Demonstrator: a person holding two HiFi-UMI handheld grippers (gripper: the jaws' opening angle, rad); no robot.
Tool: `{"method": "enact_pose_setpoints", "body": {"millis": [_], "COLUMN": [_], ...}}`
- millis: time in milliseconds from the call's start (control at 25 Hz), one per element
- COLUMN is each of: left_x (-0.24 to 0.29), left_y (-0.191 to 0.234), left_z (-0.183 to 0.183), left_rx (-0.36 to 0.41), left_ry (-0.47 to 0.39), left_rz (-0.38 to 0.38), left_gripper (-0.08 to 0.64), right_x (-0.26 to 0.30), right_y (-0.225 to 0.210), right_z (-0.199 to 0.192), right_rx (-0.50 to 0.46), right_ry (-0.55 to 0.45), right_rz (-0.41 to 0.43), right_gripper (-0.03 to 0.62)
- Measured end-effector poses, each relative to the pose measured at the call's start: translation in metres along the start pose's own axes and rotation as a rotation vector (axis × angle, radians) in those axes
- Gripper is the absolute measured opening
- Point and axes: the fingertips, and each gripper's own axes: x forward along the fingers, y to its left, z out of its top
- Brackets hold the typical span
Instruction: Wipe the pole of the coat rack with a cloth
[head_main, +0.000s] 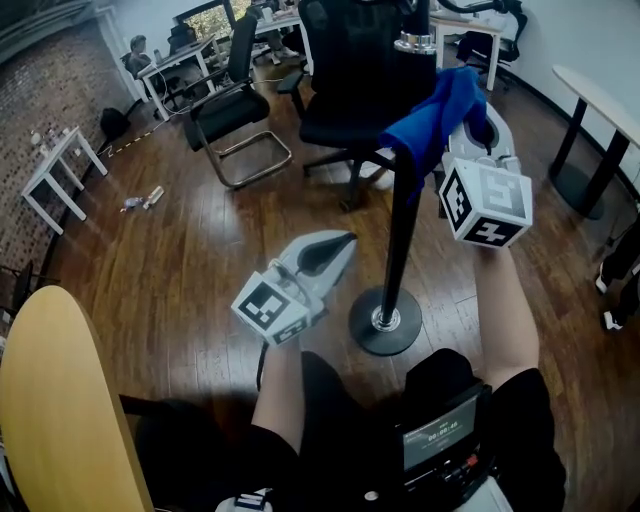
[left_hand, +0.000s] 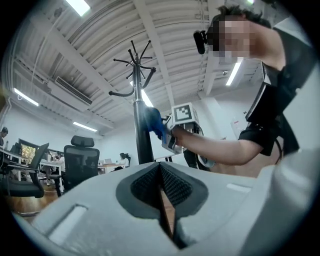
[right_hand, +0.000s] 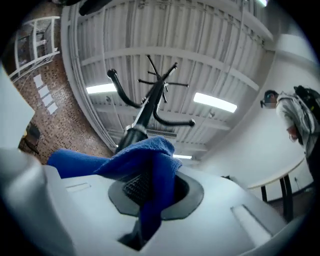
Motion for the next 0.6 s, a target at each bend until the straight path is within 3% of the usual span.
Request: {"method": "enact_pose_setpoints", "body": {"millis": [160, 360, 600], "left_x": [0.009, 0.016, 0.016], "left_y": [-0.006, -0.014, -0.023], "left_z": [-0.010, -0.035, -0.057], "left_rx": [-0.017, -0.052, -0.059], "left_ry": [0.009, 0.038, 0.080], "left_rz": [-0.024, -0.050, -0.062], "left_gripper": [0.000, 0.000, 0.000], "right_x": [-0.019, -0.098, -0.207], "right_y": [0.001, 0.023, 0.046], "right_z": [-0.134, -0.324, -0.473], "right_rx": [0.095, 0.219, 0.279], "right_ry": [0.270, 0.597, 0.919], "right_rz": [0.045, 0.098, 0.084], "right_gripper": [0.023, 0.023, 0.023]}}
